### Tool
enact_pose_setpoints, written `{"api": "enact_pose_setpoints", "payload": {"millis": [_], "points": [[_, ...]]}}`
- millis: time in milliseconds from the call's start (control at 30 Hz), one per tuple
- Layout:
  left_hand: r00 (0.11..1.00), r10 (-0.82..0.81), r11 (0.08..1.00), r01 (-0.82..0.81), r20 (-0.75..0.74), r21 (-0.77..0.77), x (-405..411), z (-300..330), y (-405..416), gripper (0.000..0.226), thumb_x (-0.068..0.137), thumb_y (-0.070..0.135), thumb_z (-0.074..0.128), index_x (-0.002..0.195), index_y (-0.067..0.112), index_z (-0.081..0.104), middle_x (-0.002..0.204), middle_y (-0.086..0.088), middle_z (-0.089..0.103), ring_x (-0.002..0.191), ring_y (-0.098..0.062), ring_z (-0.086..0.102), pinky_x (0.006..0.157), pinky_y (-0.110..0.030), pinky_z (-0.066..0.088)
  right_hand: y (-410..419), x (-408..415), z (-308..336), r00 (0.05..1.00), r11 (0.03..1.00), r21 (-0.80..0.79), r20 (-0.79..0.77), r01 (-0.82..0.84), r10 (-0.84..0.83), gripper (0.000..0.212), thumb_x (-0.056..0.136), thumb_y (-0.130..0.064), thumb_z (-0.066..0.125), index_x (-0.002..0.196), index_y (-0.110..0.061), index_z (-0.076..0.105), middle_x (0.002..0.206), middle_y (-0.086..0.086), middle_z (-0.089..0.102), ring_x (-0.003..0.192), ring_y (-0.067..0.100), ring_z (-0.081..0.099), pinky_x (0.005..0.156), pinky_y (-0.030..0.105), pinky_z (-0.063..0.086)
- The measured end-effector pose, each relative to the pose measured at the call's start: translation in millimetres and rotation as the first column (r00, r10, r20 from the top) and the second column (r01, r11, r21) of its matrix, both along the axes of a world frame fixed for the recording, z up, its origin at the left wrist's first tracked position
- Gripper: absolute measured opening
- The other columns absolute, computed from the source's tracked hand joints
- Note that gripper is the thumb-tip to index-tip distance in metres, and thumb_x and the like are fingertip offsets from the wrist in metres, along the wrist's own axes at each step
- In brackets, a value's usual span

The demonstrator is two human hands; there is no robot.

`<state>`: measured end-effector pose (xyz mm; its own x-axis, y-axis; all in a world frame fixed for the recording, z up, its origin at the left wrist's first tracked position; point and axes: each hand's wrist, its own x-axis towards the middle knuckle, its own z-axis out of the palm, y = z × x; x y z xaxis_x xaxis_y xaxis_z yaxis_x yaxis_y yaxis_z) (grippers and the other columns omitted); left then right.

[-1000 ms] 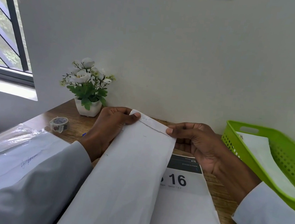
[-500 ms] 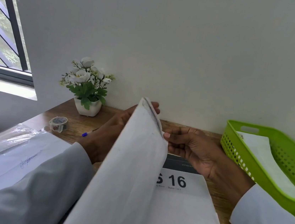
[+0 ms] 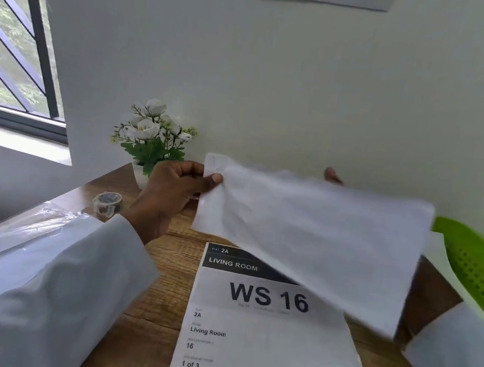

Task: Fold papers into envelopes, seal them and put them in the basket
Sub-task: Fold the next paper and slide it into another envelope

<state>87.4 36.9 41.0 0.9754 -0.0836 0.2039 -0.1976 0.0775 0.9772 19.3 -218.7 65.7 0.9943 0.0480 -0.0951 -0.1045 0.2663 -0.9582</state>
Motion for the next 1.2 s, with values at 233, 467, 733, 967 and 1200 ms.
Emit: {"api": "enact_pose_setpoints", "payload": {"millis": [233, 467, 733, 967, 1200], "points": [[0.981, 0.095, 0.994, -0.103, -0.172, -0.04, 5, 7, 21, 0.018, 0.081, 0.007, 0.073, 0.094, -0.004, 0.068, 0.08, -0.01, 0.076, 0.065, -0.017, 0.074, 0.05, -0.024, 0.057, -22, -17, -7, 0.975, 0.972, 0.211, 0.169, 0.107, -0.144, 0.056, 0.09, -0.061, 0.051, 0.108, -0.015, 0.077, 0.115, 0.011, 0.074, 0.107, 0.025, 0.07, 0.087, 0.038, 0.057], [0.968, 0.114, 0.982, -0.076, -0.224, 0.174, -2, -4, 39, 0.02, 0.087, 0.006, 0.067, 0.103, -0.006, 0.068, 0.105, -0.021, 0.071, 0.082, -0.027, 0.069, 0.074, -0.036, 0.059, -22, -24, -52, 0.926, 0.91, -0.18, 0.137, 0.372, -0.352, 0.019, 0.084, -0.009, 0.072, 0.101, -0.002, 0.074, 0.097, 0.012, 0.078, 0.08, 0.02, 0.075, 0.067, 0.031, 0.061], [0.919, 0.025, 0.922, 0.131, -0.394, 0.364, -5, -29, 60, 0.017, 0.086, 0.001, 0.067, 0.103, 0.002, 0.071, 0.097, -0.013, 0.075, 0.073, -0.017, 0.071, 0.049, -0.021, 0.055, -24, -30, -81, 0.956, 0.853, -0.432, 0.106, 0.291, -0.273, 0.03, 0.076, 0.006, 0.077, 0.104, -0.002, 0.069, 0.081, 0.007, 0.078, 0.067, 0.013, 0.075, 0.05, 0.018, 0.053], [0.953, -0.001, 0.866, 0.152, -0.302, 0.477, 3, -38, 58, 0.028, 0.076, -0.003, 0.075, 0.102, 0.006, 0.068, 0.079, -0.01, 0.073, 0.066, -0.018, 0.07, 0.048, -0.022, 0.055, -32, -28, -87, 0.937, 0.688, -0.636, 0.254, 0.35, -0.241, 0.043, 0.064, -0.002, 0.088, 0.102, -0.008, 0.069, 0.079, 0.009, 0.072, 0.06, 0.009, 0.065, 0.053, 0.018, 0.052], [0.997, 0.029, 0.515, -0.075, 0.07, 0.854, 1, -45, 46, 0.043, 0.073, 0.019, 0.083, 0.105, 0.031, 0.058, 0.098, 0.007, 0.058, 0.08, -0.007, 0.055, 0.061, -0.023, 0.045, -35, -25, -93, 0.895, 0.378, -0.812, 0.425, 0.444, -0.139, 0.039, 0.064, -0.021, 0.091, 0.096, -0.02, 0.07, 0.095, -0.009, 0.062, 0.077, -0.002, 0.055, 0.064, 0.009, 0.037]]}}
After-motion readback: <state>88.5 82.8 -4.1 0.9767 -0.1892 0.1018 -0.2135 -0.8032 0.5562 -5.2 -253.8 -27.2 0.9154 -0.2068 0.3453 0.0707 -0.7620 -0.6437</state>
